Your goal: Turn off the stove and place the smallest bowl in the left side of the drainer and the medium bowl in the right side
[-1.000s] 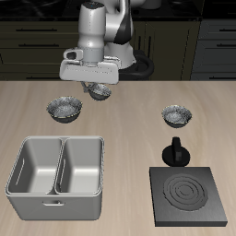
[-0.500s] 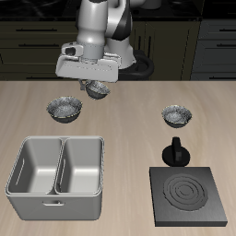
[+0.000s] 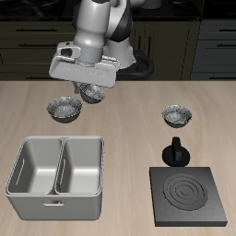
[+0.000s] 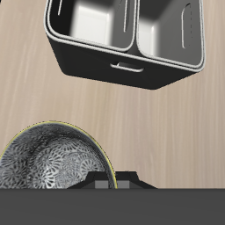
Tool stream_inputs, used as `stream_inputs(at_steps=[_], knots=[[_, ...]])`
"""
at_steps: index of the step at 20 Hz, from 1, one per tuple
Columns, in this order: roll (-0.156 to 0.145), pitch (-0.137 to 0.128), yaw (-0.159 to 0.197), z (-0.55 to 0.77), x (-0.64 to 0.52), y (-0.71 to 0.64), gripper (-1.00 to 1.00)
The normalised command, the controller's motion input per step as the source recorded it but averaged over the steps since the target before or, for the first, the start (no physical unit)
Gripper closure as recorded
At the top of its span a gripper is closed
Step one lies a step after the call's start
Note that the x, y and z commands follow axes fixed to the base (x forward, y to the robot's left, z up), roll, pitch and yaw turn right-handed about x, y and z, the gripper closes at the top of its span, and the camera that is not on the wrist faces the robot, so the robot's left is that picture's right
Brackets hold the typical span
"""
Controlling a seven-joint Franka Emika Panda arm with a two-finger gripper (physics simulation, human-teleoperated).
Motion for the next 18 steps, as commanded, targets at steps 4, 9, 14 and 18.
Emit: stream_inputs(at_steps=[4, 9, 14, 18], knots=[[-0.032, -0.03, -0.064, 0.38, 0.31, -0.07, 1.0], [0.001, 0.018, -0.061, 0.11, 0.28, 0.0, 1.0], [0.007, -0.014, -0.027, 0.21, 0.18, 0.09, 1.0], [-0.006, -0.009, -0.021, 0.22, 0.16, 0.04, 1.0]])
